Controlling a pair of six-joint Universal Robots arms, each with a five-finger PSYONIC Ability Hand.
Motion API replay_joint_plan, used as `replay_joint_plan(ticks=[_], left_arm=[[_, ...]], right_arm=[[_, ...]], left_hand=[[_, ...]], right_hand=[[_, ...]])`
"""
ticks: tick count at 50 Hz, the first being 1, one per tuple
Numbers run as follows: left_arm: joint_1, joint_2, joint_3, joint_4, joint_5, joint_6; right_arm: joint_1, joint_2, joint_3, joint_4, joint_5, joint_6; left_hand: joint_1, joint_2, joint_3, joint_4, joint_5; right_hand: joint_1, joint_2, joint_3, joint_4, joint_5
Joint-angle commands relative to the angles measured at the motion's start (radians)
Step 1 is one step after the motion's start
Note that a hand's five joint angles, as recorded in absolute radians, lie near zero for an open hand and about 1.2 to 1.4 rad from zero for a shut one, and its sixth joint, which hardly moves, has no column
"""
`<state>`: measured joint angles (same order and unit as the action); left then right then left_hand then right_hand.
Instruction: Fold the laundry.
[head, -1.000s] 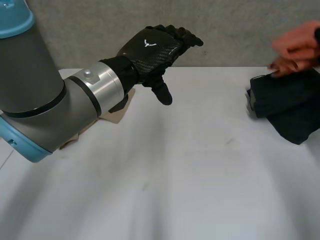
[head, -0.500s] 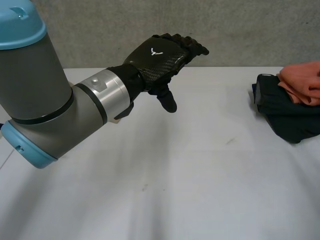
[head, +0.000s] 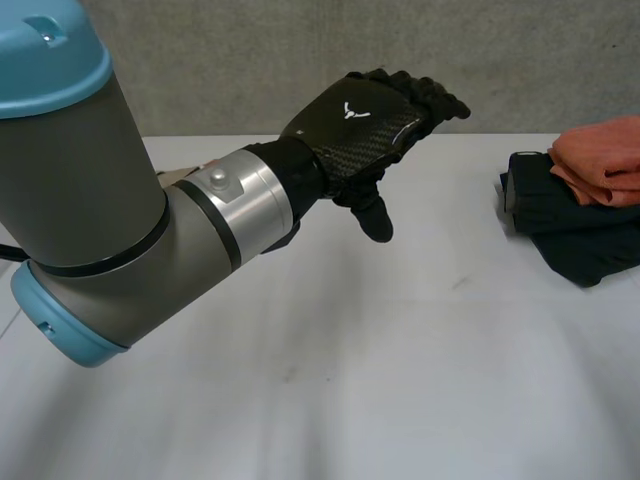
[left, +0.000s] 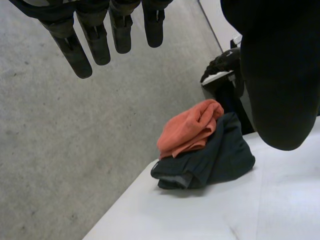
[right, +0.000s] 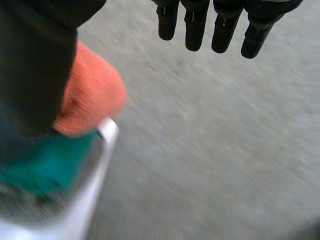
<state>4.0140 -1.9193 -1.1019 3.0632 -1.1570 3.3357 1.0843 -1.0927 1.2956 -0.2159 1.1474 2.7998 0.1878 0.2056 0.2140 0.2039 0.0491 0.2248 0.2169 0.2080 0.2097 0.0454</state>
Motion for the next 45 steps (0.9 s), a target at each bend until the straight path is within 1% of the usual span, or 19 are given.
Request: replay_joint_plan(ticks=[1, 5, 9, 10, 12, 13, 16, 17, 20, 21, 24, 26, 28, 32, 33, 37, 42, 43, 45], left_arm=[[-0.001, 0.046, 0.031, 0.058, -0.001, -0.031], [0.025, 0.088, 0.074, 0.092, -0.064, -0.1], [0.105, 0.125, 0.096, 0.091, -0.193, -0.105], [0.165, 0.134, 0.094, 0.085, -0.235, -0.099], [0.23, 0.137, 0.085, 0.069, -0.269, -0.087], [0.3, 0.135, 0.076, 0.037, -0.303, -0.061], [0.385, 0.128, 0.05, -0.026, -0.343, 0.026], [0.431, 0.111, 0.028, -0.061, -0.36, 0.107], [0.48, 0.045, -0.009, -0.086, -0.374, 0.241], [0.508, -0.011, -0.033, -0.083, -0.372, 0.327], [0.539, -0.088, -0.047, -0.061, -0.372, 0.419], [0.591, -0.183, -0.041, -0.011, -0.363, 0.47], [0.62, -0.252, -0.029, 0.04, -0.353, 0.478], [0.657, -0.398, 0.023, 0.156, -0.258, 0.478], [0.663, -0.444, 0.048, 0.19, -0.204, 0.481], [0.695, -0.553, 0.12, 0.218, -0.132, 0.479], [0.706, -0.636, 0.175, 0.219, -0.127, 0.482], [0.706, -0.642, 0.18, 0.224, -0.124, 0.482], [0.705, -0.652, 0.192, 0.235, -0.124, 0.473]], right_arm=[[0.021, -0.053, -0.079, -0.023, 0.201, -0.229], [0.187, -0.127, -0.059, -0.157, 0.183, -0.168], [0.342, -0.226, 0.049, -0.302, 0.089, -0.068], [0.357, -0.243, 0.074, -0.313, 0.068, -0.054], [0.402, -0.269, 0.12, -0.327, 0.017, -0.037], [0.452, -0.277, 0.164, -0.332, -0.021, -0.031], [0.537, -0.28, 0.231, -0.32, -0.067, -0.031], [0.59, -0.279, 0.269, -0.295, -0.072, -0.034], [0.667, -0.265, 0.329, -0.22, -0.061, -0.058], [0.681, -0.257, 0.341, -0.203, -0.06, -0.069], [0.712, -0.217, 0.381, -0.149, -0.055, -0.126], [0.718, -0.199, 0.401, -0.128, -0.054, -0.163], [0.723, -0.182, 0.428, -0.112, -0.045, -0.221], [0.718, -0.17, 0.462, -0.108, -0.034, -0.287], [0.717, -0.17, 0.468, -0.109, -0.032, -0.292], [0.709, -0.167, 0.498, -0.109, -0.034, -0.296], [0.707, -0.168, 0.522, -0.111, -0.038, -0.298], [0.707, -0.168, 0.524, -0.111, -0.038, -0.298], [0.707, -0.168, 0.525, -0.114, -0.038, -0.299]], left_hand=[[0.005, -0.013, -0.021, -0.011, -0.031], [0.005, -0.013, -0.021, -0.011, -0.031], [0.005, -0.013, -0.021, -0.011, -0.031], [0.008, -0.01, -0.018, -0.008, -0.028], [0.014, -0.004, -0.012, -0.002, -0.022], [0.014, -0.004, -0.012, -0.002, -0.022], [0.011, -0.007, -0.015, -0.005, -0.025], [0.008, -0.01, -0.018, -0.008, -0.028], [0.002, -0.016, -0.024, -0.014, -0.034], [0.002, -0.016, -0.024, -0.014, -0.034], [0.008, -0.01, -0.018, -0.008, -0.028], [-0.004, -0.021, -0.03, -0.02, -0.039], [-0.012, -0.03, -0.039, -0.029, -0.048], [-0.012, -0.03, -0.039, -0.029, -0.048], [-0.007, -0.024, -0.033, -0.023, -0.043], [0.008, -0.01, -0.018, -0.008, -0.028], [0.023, 0.005, -0.004, 0.007, -0.013], [0.058, 0.04, 0.031, 0.042, 0.022], [0.362, 0.344, 0.335, 0.345, 0.326]], right_hand=[[-0.05, -0.042, -0.033, -0.035, -0.045], [-0.05, -0.042, -0.033, -0.035, -0.045], [-0.05, -0.042, -0.033, -0.035, -0.045], [-0.05, -0.042, -0.033, -0.035, -0.045], [-0.05, -0.042, -0.033, -0.035, -0.045], [-0.05, -0.042, -0.033, -0.035, -0.045], [-0.05, -0.042, -0.033, -0.035, -0.045], [-0.05, -0.042, -0.033, -0.035, -0.045], [-0.05, -0.042, -0.033, -0.035, -0.045], [-0.05, -0.042, -0.033, -0.035, -0.045], [-0.05, -0.042, -0.033, -0.035, -0.045], [-0.05, -0.042, -0.033, -0.035, -0.045], [-0.05, -0.042, -0.033, -0.035, -0.045], [-0.05, -0.042, -0.033, -0.035, -0.045], [-0.05, -0.042, -0.033, -0.035, -0.045], [-0.05, -0.042, -0.033, -0.035, -0.045], [-0.05, -0.042, -0.033, -0.035, -0.045], [-0.05, -0.042, -0.033, -0.035, -0.045], [-0.05, -0.042, -0.033, -0.035, -0.045]])
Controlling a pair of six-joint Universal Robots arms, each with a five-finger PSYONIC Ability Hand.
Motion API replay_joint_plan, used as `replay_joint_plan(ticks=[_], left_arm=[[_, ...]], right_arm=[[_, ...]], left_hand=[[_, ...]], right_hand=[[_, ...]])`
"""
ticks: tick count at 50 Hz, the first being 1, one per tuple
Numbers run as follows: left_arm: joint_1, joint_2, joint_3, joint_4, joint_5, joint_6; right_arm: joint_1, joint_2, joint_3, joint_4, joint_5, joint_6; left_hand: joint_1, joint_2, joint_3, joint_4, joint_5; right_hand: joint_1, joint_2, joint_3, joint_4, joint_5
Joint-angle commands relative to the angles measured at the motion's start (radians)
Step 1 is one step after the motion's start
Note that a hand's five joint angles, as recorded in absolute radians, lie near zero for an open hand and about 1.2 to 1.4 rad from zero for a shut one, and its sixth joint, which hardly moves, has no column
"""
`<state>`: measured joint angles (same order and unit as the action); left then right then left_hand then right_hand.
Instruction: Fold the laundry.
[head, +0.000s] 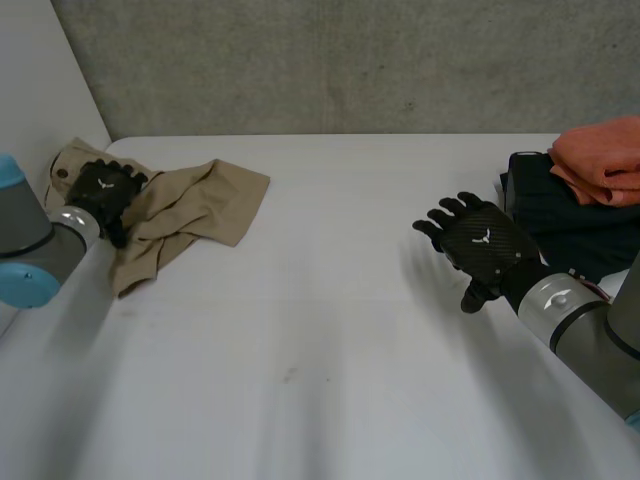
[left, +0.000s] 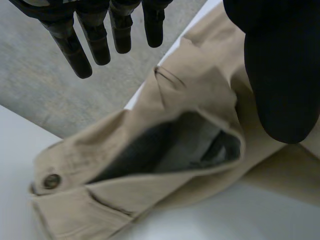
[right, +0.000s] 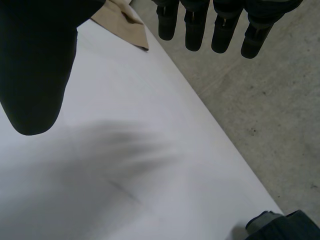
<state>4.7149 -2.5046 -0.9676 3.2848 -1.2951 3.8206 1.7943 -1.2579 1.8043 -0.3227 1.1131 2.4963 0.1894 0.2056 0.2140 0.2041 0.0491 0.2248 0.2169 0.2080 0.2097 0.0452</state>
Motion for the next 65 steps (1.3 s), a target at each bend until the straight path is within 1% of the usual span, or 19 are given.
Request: replay_joint_plan(ticks=[1, 3, 4, 10, 17, 22, 26, 29, 33, 34, 37, 39, 40, 41, 45, 49, 56, 60, 65], left_arm=[[0.001, -0.066, 0.061, 0.019, 0.014, -0.015], [-0.006, -0.066, 0.063, 0.038, 0.013, -0.019], [-0.012, -0.065, 0.063, 0.068, 0.013, -0.039], [-0.038, -0.043, 0.055, 0.116, 0.004, -0.174], [-0.131, 0.249, -0.097, 0.075, 0.002, -0.354], [-0.263, 0.479, -0.196, 0.065, 0.002, -0.571], [-0.382, 0.584, -0.281, 0.078, 0.002, -0.65], [-0.44, 0.586, -0.309, 0.079, -0.009, -0.653], [-0.556, 0.482, -0.335, 0.072, -0.039, -0.653], [-0.626, 0.419, -0.324, 0.064, -0.07, -0.653], [-0.708, 0.351, -0.321, 0.052, -0.128, -0.644], [-0.742, 0.326, -0.313, 0.042, -0.185, -0.616], [-0.74, 0.331, -0.313, 0.038, -0.208, -0.602], [-0.74, 0.343, -0.313, 0.023, -0.264, -0.57], [-0.742, 0.423, -0.347, -0.016, -0.413, -0.501], [-0.75, 0.512, -0.429, -0.02, -0.487, -0.483], [-0.805, 0.63, -0.595, -0.022, -0.487, -0.487], [-0.855, 0.619, -0.651, -0.017, -0.489, -0.49], [-0.869, 0.561, -0.649, 0.009, -0.486, -0.493]], right_arm=[[-0.003, -0.003, 0.017, -0.007, -0.003, 0.003], [-0.004, -0.003, 0.017, -0.01, -0.002, 0.001], [-0.004, -0.003, 0.017, -0.012, -0.002, 0.001], [-0.009, -0.003, 0.017, -0.013, -0.001, 0.001], [-0.029, -0.005, 0.015, -0.015, -0.002, 0.004], [-0.041, -0.005, 0.01, -0.016, -0.001, 0.01], [-0.056, -0.008, 0.009, -0.016, 0.017, 0.012], [-0.067, -0.012, 0.007, -0.015, 0.051, 0.016], [-0.079, -0.02, 0.004, -0.015, 0.08, 0.016], [-0.084, -0.02, 0.004, -0.015, 0.083, 0.016], [-0.101, -0.035, 0.004, -0.015, 0.093, 0.021], [-0.105, -0.043, 0.004, -0.015, 0.097, 0.03], [-0.107, -0.044, 0.003, -0.013, 0.1, 0.038], [-0.108, -0.047, 0.001, -0.012, 0.103, 0.056], [-0.107, -0.055, -0.008, -0.001, 0.105, 0.102], [-0.101, -0.08, -0.011, 0.019, 0.106, 0.141], [-0.095, -0.133, -0.046, 0.227, 0.113, 0.167], [-0.093, -0.147, -0.057, 0.341, 0.106, 0.161], [-0.076, -0.147, -0.051, 0.344, 0.106, 0.158]], left_hand=[[0.542, 0.526, 0.517, 0.527, 0.508], [1.037, 1.021, 1.013, 1.023, 1.003], [1.205, 1.189, 1.181, 1.191, 1.171], [1.207, 1.191, 1.182, 1.192, 1.173], [1.207, 1.191, 1.182, 1.192, 1.173], [1.207, 1.191, 1.182, 1.192, 1.173], [1.207, 1.191, 1.182, 1.192, 1.173], [1.207, 1.191, 1.182, 1.192, 1.173], [1.207, 1.191, 1.182, 1.192, 1.173], [1.207, 1.191, 1.182, 1.192, 1.173], [1.207, 1.191, 1.182, 1.192, 1.173], [0.354, 0.338, 0.329, 0.339, 0.32], [0.123, 0.107, 0.099, 0.109, 0.089], [0.045, 0.029, 0.021, 0.031, 0.011], [0.021, 0.005, -0.004, 0.006, -0.013], [0.042, 0.026, 0.017, 0.027, 0.007], [0.039, 0.023, 0.014, 0.024, 0.005], [0.036, 0.02, 0.011, 0.021, 0.002], [0.006, -0.01, -0.018, -0.008, -0.028]], right_hand=[[-0.05, -0.042, -0.033, -0.035, -0.045], [-0.05, -0.042, -0.033, -0.035, -0.045], [-0.05, -0.042, -0.033, -0.035, -0.045], [-0.05, -0.042, -0.033, -0.035, -0.045], [-0.05, -0.042, -0.033, -0.035, -0.045], [-0.05, -0.042, -0.033, -0.035, -0.045], [-0.05, -0.042, -0.033, -0.035, -0.045], [-0.05, -0.042, -0.033, -0.035, -0.045], [-0.05, -0.042, -0.033, -0.035, -0.045], [-0.05, -0.042, -0.033, -0.035, -0.045], [-0.05, -0.042, -0.033, -0.035, -0.045], [-0.05, -0.042, -0.033, -0.035, -0.045], [-0.05, -0.042, -0.033, -0.035, -0.045], [-0.05, -0.042, -0.033, -0.035, -0.045], [-0.05, -0.042, -0.033, -0.035, -0.045], [-0.05, -0.042, -0.033, -0.035, -0.045], [-0.05, -0.042, -0.033, -0.035, -0.045], [-0.05, -0.042, -0.033, -0.035, -0.045], [-0.05, -0.042, -0.033, -0.035, -0.045]])
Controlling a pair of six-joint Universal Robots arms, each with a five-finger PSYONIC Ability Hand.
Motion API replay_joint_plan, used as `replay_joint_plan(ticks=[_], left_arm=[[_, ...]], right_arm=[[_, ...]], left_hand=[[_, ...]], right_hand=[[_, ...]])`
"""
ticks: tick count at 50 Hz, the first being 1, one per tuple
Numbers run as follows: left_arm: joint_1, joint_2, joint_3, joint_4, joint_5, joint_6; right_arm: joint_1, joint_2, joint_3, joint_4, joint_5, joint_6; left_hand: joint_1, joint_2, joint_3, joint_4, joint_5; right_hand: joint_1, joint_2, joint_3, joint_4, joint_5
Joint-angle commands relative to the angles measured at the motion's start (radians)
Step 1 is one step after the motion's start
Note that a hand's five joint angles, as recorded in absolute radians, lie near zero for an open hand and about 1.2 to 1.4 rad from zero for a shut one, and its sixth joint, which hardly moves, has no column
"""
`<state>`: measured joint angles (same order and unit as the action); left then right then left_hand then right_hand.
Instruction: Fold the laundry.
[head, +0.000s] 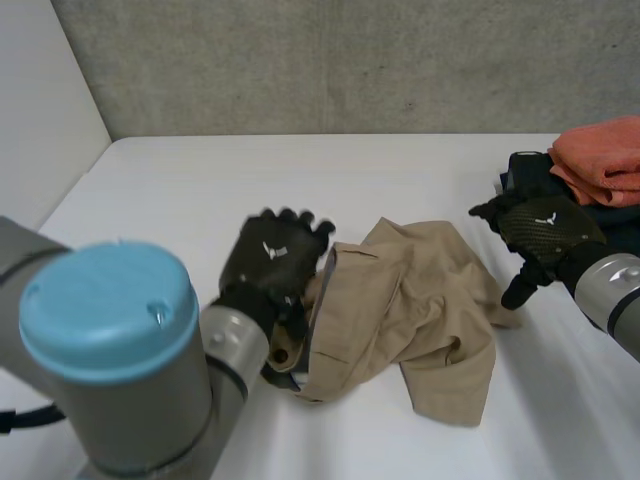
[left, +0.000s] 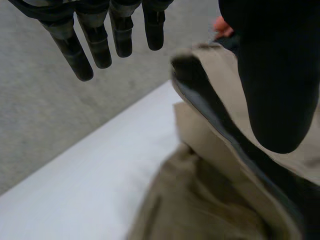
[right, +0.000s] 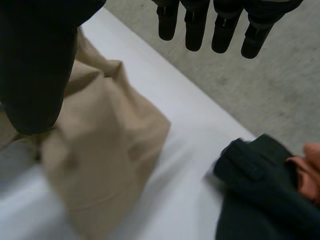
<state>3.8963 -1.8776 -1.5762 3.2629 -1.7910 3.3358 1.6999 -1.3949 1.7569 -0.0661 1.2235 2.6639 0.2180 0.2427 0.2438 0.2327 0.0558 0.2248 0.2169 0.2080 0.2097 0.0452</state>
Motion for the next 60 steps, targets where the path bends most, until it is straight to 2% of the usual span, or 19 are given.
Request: replay_joint_plan(ticks=[1, 6, 12, 16, 17, 22, 25, 28, 33, 36, 42, 46, 50, 54, 55, 58, 60], left_arm=[[-0.052, -0.075, -0.036, 0.041, 0.013, -0.007], [-0.057, -0.136, 0.005, 0.135, 0.033, -0.001], [-0.058, -0.219, 0.073, 0.143, 0.028, -0.002], [-0.048, -0.267, 0.107, 0.103, 0.021, -0.006], [-0.038, -0.272, 0.114, 0.083, 0.009, -0.006], [0.029, -0.23, 0.125, 0.078, -0.042, 0.002], [0.098, -0.111, 0.146, 0.119, -0.08, 0.008], [0.188, -0.003, 0.18, 0.199, -0.08, 0.028], [0.239, 0.051, 0.29, 0.308, -0.053, 0.112], [0.224, 0.048, 0.364, 0.334, 0.014, 0.143], [0.161, -0.049, 0.452, 0.337, 0.151, 0.105], [0.097, -0.126, 0.484, 0.347, 0.24, 0.007], [0.039, -0.247, 0.51, 0.345, 0.352, -0.165], [-0.04, -0.34, 0.509, 0.304, 0.453, -0.226], [-0.057, -0.356, 0.502, 0.284, 0.475, -0.225], [-0.092, -0.376, 0.469, 0.197, 0.542, -0.216], [-0.1, -0.371, 0.45, 0.158, 0.561, -0.207]], right_arm=[[0.026, -0.007, 0.001, 0.078, -0.004, -0.015], [0.029, -0.003, 0.015, 0.04, -0.002, -0.018], [0.029, 0.004, 0.033, -0.032, 0.004, -0.018], [0.029, 0.016, 0.032, -0.038, 0.022, -0.018], [0.029, 0.02, 0.03, -0.038, 0.025, -0.019], [0.029, 0.03, 0.024, -0.04, 0.036, -0.019], [0.029, 0.028, 0.021, -0.04, 0.037, -0.019], [0.032, 0.027, 0.019, -0.041, 0.037, -0.019], [0.041, 0.024, 0.018, -0.041, 0.037, -0.016], [0.055, 0.024, 0.021, -0.041, 0.037, -0.016], [0.046, 0.025, 0.023, -0.049, 0.04, -0.01], [0.044, 0.02, 0.018, -0.079, 0.071, -0.004], [0.032, 0.022, 0.007, -0.13, 0.131, -0.006], [-0.025, 0.02, -0.013, -0.175, 0.18, -0.019], [-0.034, 0.022, -0.017, -0.176, 0.183, -0.021], [-0.071, 0.039, -0.042, -0.179, 0.182, -0.021], [-0.086, 0.053, -0.056, -0.178, 0.182, -0.022]], left_hand=[[-0.022, -0.047, -0.048, -0.037, -0.034], [-0.013, -0.038, -0.039, -0.028, -0.026], [0.039, 0.015, 0.013, 0.025, 0.027], [0.748, 0.723, 0.722, 0.733, 0.736], [1.174, 1.149, 1.148, 1.159, 1.162], [1.178, 1.154, 1.152, 1.164, 1.166], [1.178, 1.154, 1.152, 1.164, 1.166], [1.178, 1.154, 1.152, 1.164, 1.166], [1.178, 1.154, 1.152, 1.164, 1.166], [1.178, 1.154, 1.152, 1.164, 1.166], [1.178, 1.154, 1.152, 1.164, 1.166], [1.178, 1.154, 1.152, 1.164, 1.166], [1.178, 1.154, 1.152, 1.164, 1.166], [1.178, 1.154, 1.152, 1.164, 1.166], [1.091, 1.067, 1.066, 1.077, 1.079], [0.497, 0.472, 0.471, 0.482, 0.485], [0.375, 0.35, 0.349, 0.36, 0.362]], right_hand=[[-0.05, -0.042, -0.033, -0.035, -0.045], [-0.05, -0.042, -0.033, -0.035, -0.045], [-0.05, -0.042, -0.033, -0.035, -0.045], [-0.05, -0.042, -0.033, -0.035, -0.045], [-0.05, -0.042, -0.033, -0.035, -0.045], [-0.05, -0.042, -0.033, -0.035, -0.045], [-0.05, -0.042, -0.033, -0.035, -0.045], [-0.05, -0.042, -0.033, -0.035, -0.045], [-0.05, -0.042, -0.033, -0.035, -0.045], [-0.05, -0.042, -0.033, -0.035, -0.045], [-0.05, -0.042, -0.033, -0.035, -0.045], [-0.05, -0.042, -0.033, -0.035, -0.045], [-0.05, -0.042, -0.033, -0.035, -0.045], [-0.05, -0.042, -0.033, -0.035, -0.045], [-0.05, -0.042, -0.033, -0.035, -0.045], [-0.05, -0.042, -0.033, -0.035, -0.045], [-0.05, -0.042, -0.033, -0.035, -0.045]])
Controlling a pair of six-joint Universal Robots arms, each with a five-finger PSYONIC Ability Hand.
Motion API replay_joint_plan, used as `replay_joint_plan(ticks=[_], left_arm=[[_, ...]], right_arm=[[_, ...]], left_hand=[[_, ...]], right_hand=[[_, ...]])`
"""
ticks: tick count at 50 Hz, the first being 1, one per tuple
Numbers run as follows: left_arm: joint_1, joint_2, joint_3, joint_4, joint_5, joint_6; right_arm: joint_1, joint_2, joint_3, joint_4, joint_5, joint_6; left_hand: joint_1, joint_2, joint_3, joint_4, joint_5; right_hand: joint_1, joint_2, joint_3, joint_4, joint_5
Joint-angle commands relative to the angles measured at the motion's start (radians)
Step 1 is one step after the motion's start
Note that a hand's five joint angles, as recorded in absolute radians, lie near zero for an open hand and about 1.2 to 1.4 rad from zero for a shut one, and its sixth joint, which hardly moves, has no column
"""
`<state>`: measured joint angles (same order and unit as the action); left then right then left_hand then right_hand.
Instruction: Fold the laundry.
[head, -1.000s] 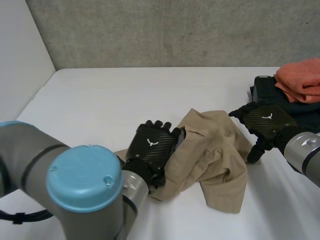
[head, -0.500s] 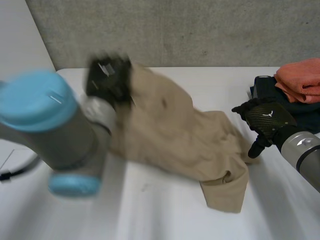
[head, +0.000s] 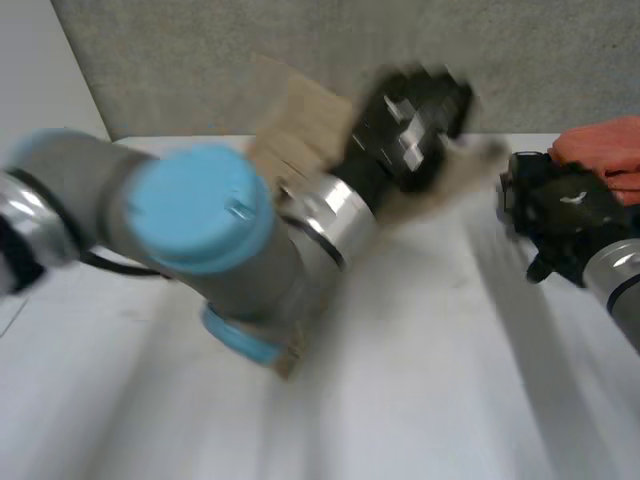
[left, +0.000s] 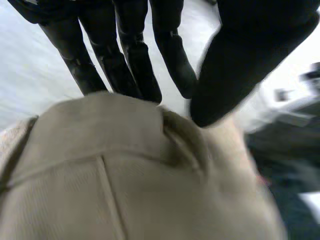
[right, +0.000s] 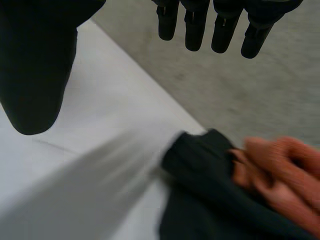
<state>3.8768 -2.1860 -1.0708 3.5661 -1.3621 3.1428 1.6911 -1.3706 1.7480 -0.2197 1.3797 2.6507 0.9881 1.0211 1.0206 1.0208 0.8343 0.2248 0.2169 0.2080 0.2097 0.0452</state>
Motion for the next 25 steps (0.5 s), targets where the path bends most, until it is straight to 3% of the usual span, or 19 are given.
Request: replay_joint_plan(ticks=[1, 9, 13, 14, 18, 21, 25], left_arm=[[-0.083, -0.061, -0.066, -0.159, 0.138, -0.007], [-0.057, 0.172, -0.202, -0.191, 0.109, 0.042], [0.024, 0.299, -0.274, -0.193, -0.003, 0.042], [0.057, 0.337, -0.302, -0.193, -0.067, 0.043], [0.159, 0.37, -0.351, -0.194, -0.213, 0.051], [0.248, 0.362, -0.368, -0.2, -0.274, 0.068], [0.347, 0.29, -0.374, -0.21, -0.285, 0.103]], right_arm=[[-0.09, 0.048, -0.062, -0.023, 0.025, -0.009], [-0.099, 0.071, -0.189, 0.037, 0.022, -0.043], [-0.081, 0.073, -0.286, 0.143, 0.006, -0.089], [-0.07, 0.071, -0.307, 0.17, -0.004, -0.091], [0.05, 0.097, -0.445, 0.284, -0.037, -0.063], [0.134, 0.185, -0.553, 0.338, -0.037, -0.017], [0.203, 0.315, -0.677, 0.364, -0.045, 0.023]], left_hand=[[-0.431, -0.464, -0.463, -0.463, -0.451], [-0.481, -0.514, -0.514, -0.514, -0.502], [-0.472, -0.505, -0.505, -0.505, -0.493], [-0.472, -0.505, -0.505, -0.505, -0.493], [-0.478, -0.511, -0.511, -0.511, -0.499], [-0.481, -0.514, -0.514, -0.514, -0.502], [-0.487, -0.52, -0.519, -0.52, -0.508]], right_hand=[[-0.05, -0.042, -0.033, -0.035, -0.045], [-0.05, -0.042, -0.033, -0.035, -0.045], [-0.05, -0.042, -0.033, -0.035, -0.045], [-0.05, -0.042, -0.033, -0.035, -0.045], [-0.05, -0.042, -0.033, -0.035, -0.045], [-0.05, -0.042, -0.033, -0.035, -0.045], [-0.05, -0.042, -0.033, -0.035, -0.045]])
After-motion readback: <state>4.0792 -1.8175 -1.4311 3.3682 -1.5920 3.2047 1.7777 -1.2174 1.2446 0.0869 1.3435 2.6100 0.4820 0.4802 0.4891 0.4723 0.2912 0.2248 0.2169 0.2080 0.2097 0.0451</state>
